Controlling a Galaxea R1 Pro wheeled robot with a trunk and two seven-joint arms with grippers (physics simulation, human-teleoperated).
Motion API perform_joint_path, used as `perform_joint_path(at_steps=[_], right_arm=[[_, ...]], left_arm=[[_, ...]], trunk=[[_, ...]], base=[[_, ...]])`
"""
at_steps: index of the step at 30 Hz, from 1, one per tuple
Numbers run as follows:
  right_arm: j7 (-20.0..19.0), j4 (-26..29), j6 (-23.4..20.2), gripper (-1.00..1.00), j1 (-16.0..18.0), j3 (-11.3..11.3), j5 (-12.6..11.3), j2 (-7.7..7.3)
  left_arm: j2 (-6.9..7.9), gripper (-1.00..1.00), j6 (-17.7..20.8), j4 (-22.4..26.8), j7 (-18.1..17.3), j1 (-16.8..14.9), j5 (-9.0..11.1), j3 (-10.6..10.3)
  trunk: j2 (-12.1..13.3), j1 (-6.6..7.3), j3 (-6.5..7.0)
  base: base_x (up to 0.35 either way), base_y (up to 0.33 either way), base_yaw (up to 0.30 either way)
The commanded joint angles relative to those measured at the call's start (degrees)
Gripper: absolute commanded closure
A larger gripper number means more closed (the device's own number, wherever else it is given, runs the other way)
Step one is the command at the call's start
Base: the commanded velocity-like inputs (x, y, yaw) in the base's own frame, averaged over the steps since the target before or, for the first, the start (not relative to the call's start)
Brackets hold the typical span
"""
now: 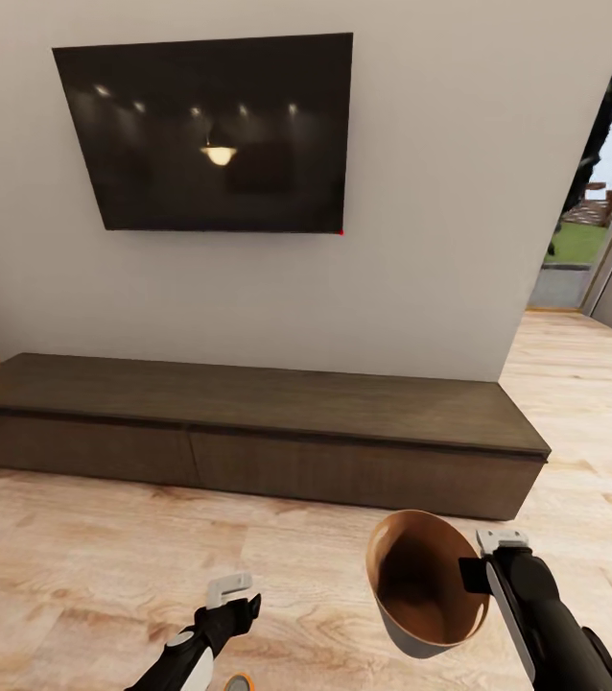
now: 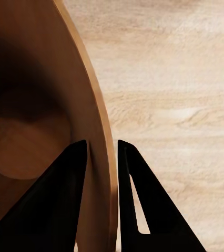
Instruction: Put the three can of soda from the living room inside the tash can in the kitchen.
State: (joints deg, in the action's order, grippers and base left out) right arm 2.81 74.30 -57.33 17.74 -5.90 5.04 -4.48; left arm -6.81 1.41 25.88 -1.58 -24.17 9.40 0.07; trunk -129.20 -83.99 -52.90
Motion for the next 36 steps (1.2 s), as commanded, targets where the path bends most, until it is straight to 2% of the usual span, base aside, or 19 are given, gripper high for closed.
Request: perform_joint_path(at_steps=[1,36], right_arm=[[0.00,0.04,0.02,1.00,0.02,0.02,-0.38,0.00],[0.00,2.25,0.11,1.00,0.02,0.10,-0.47,0.00]], left_arm=[[-0.01,-1.00,0.00,-0.01,0.00,0.00,0.00,0.00],[0.32,-1.00,-0.18,-0.04,0.00,0.00,0.00,0.01]], trunk=[[0.00,0.00,0.00],[0.00,0.00,-2.96]], base=[[0.000,0.000,0.000],[0.000,0.000,0.000]])
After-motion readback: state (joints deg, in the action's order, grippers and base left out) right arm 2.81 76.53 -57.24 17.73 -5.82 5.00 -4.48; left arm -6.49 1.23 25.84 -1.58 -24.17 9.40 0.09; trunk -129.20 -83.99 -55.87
